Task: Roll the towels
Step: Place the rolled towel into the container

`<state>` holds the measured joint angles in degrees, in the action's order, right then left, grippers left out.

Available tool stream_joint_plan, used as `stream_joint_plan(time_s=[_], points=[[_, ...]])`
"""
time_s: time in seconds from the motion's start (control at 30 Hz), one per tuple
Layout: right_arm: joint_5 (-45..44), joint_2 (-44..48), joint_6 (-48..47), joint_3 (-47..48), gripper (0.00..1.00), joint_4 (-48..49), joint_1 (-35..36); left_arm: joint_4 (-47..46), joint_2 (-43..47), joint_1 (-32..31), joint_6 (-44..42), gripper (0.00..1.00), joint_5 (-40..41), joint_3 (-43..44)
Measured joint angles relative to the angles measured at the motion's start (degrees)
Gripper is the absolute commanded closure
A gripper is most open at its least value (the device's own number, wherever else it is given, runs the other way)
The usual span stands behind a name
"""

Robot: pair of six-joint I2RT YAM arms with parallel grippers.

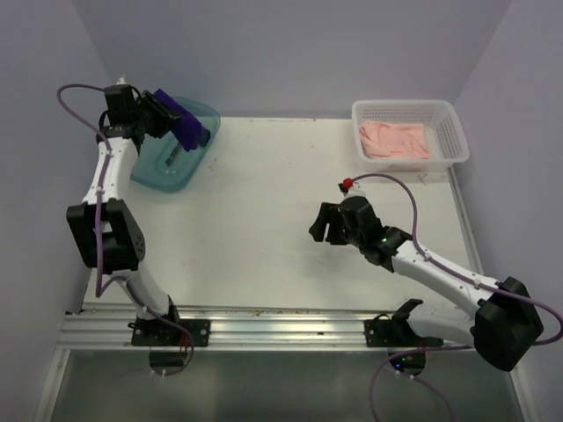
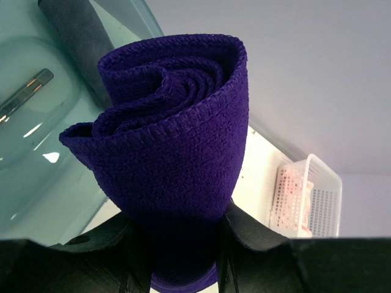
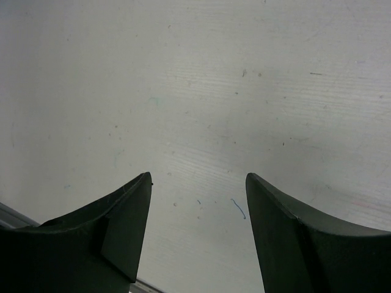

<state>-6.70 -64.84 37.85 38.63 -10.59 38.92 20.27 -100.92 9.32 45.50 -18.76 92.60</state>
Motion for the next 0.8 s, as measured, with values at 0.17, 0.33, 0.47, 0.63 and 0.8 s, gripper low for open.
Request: stream_joint_plan(time_s=[0.17,0.33,0.47,0.63,0.8], points=[[0.2,-2.2,-0.3,0.1,0.34,-1.1,0.0,-2.4,-13.5,0.9,1.3,0.7,-1.0,9.8],[0.2,-4.2,-0.2,1.5,0.35,-2.6,-0.1,-6.3,-25.6,1.6,3.1,0.7,-4.0,17.6],[0.2,-4.2,0.5,1.6,0.35,-2.8,-0.1,-7.3,-34.6,2.2,3.4,0.69,-5.0,25.4],[0.1,-4.2,1.2,1.6,0.35,-4.4,-0.1,-8.5,-39.5,2.7,3.4,0.67,-5.4,26.4],[0.0,-4.2,1.6,1.7,0.35,-5.7,-0.1,-9.8,-41.4,3.0,3.4,0.66,-6.3,26.4]])
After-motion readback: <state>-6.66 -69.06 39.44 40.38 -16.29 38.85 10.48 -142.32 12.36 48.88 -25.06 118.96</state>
